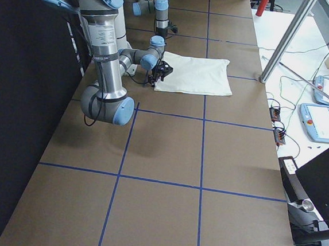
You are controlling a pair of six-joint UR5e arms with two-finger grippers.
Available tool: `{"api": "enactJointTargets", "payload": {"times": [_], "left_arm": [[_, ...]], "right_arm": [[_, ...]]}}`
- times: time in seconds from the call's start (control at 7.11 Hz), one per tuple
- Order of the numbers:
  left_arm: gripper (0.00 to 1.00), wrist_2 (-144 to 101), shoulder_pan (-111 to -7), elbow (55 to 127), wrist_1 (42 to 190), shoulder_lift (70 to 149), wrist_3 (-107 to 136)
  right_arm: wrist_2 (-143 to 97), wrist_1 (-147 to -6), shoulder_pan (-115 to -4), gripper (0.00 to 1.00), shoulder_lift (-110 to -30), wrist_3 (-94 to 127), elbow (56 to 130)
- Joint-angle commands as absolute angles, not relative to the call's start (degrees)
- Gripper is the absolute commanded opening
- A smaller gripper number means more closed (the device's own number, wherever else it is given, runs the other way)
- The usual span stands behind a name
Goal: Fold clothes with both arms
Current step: 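Grasp both near corners of the shirt with the left and right grippers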
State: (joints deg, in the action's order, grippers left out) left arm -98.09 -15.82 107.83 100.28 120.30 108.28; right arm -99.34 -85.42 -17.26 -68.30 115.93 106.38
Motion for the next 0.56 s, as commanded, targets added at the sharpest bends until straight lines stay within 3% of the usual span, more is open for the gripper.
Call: {"api": "enactJointTargets", "payload": {"times": [0.0,0.42], "left_arm": [[0.0,-98.1,-15.8,107.8,100.4,120.3,108.3],[0.0,-98.1,-15.3,107.8,100.4,120.8,108.3]], "right_arm": [[-99.7,-85.5,-17.8,0.06,-67.2,115.6,106.5],[-99.9,-85.4,-19.4,0.0,-66.3,115.3,106.7]]}}
